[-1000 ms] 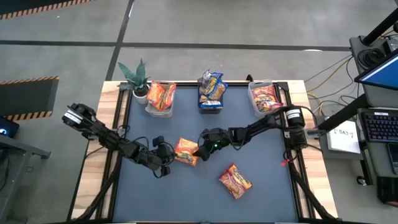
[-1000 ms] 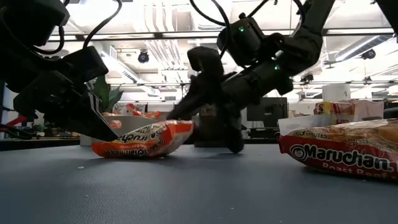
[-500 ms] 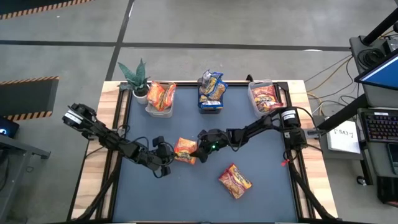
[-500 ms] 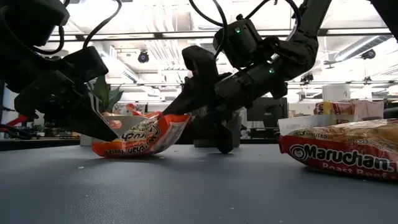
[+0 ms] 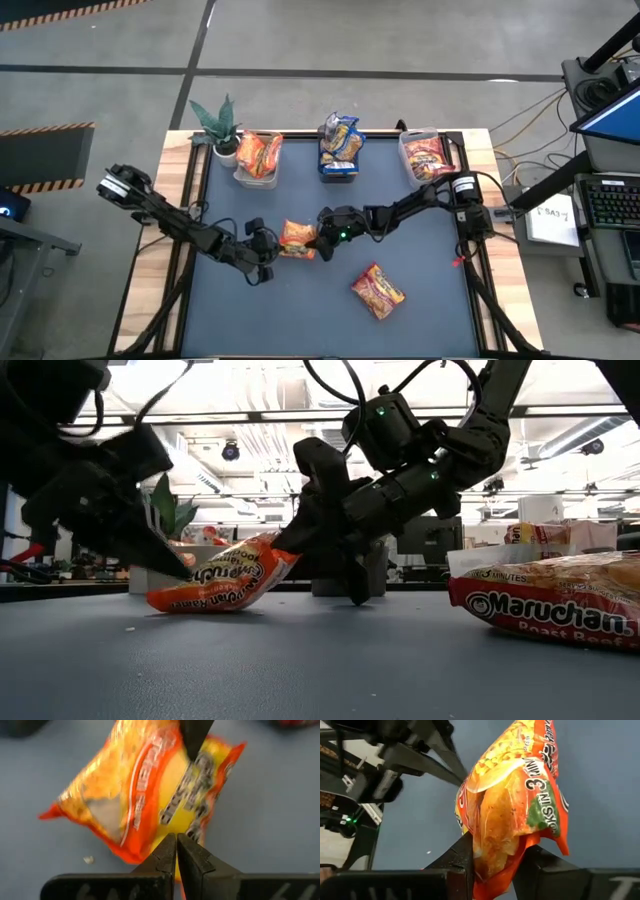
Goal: Sort Maruchan noodles
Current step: Put the orange noodle pack into the gray bin
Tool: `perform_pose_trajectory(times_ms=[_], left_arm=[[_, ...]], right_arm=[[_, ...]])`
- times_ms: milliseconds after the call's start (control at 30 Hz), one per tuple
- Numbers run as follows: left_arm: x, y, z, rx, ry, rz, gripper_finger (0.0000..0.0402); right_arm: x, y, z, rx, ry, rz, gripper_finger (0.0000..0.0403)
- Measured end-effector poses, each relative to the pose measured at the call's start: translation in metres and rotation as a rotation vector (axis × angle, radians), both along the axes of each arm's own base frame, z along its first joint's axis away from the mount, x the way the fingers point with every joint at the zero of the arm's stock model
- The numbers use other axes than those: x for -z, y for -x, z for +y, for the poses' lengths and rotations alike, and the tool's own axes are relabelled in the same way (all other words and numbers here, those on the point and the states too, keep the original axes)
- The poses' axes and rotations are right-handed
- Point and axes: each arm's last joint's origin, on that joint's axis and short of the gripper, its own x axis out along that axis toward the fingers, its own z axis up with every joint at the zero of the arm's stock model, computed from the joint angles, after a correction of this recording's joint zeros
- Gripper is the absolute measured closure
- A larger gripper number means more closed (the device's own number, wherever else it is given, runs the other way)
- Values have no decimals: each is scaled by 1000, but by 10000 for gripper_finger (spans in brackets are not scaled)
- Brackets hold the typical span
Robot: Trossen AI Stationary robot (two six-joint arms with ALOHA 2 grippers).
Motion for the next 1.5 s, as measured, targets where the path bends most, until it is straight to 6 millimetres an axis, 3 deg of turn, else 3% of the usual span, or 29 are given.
perform_pose_trajectory(times_ms=[267,533,767,867,1067,1167,1500], left_arm=[[-34,10,6,40,-85,-76,402],[-80,38,24,-2,-269,-191,402],[-126,62,42,-179,-492,-370,402],[-139,74,50,-303,-547,-397,402],[-151,93,61,-532,-526,-434,402],[-155,101,66,-648,-467,-476,402],[-160,110,71,-664,-430,-513,402]], right_arm=[[-12,0,0,-22,58,-45,334],[-38,2,-7,26,161,-121,338],[-76,-21,-29,135,318,-172,338],[-98,-34,-38,215,443,-118,338],[-145,-47,-61,525,671,76,338],[-160,-48,-73,634,708,80,338],[-178,-50,-98,755,648,-71,338]])
